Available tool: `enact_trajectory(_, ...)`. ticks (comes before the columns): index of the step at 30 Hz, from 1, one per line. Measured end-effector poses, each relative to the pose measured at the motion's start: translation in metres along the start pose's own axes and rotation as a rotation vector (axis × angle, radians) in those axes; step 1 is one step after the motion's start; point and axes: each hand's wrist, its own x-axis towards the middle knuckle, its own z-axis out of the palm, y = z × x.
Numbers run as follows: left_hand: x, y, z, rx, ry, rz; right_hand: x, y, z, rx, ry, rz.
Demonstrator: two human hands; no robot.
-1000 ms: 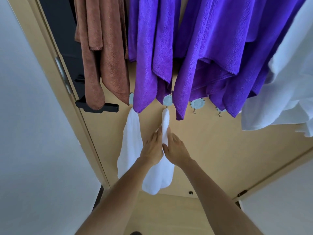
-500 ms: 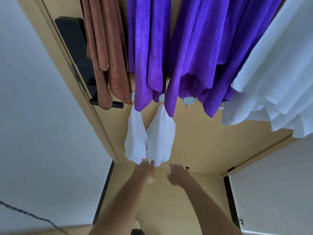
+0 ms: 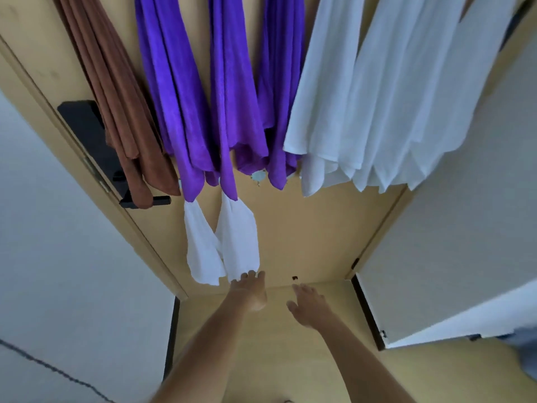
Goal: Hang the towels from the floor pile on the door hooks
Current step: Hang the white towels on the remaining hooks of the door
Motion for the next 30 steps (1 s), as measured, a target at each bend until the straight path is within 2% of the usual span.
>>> enact_trajectory(7,-0.027,0.079,0.023,0.154,0.034,0.275,-0.101,0.064,0.026,0.154,0.110,0.260)
enact_trajectory(12,-0.069,0.162,0.058,0.308,-0.053,0.511,-0.181,0.118,0.053,0.253,0.223,0.456)
enact_trajectory(20,-0.156,0.339,0.130,0.569,-0.089,0.893,-0.350,0.229,0.098,0.395,0.376,0.857)
enact_trajectory(30,-0.318,0.548,0.273,0.765,-0.138,1.216,-0.578,0.345,0.202,0.511,0.526,1.293)
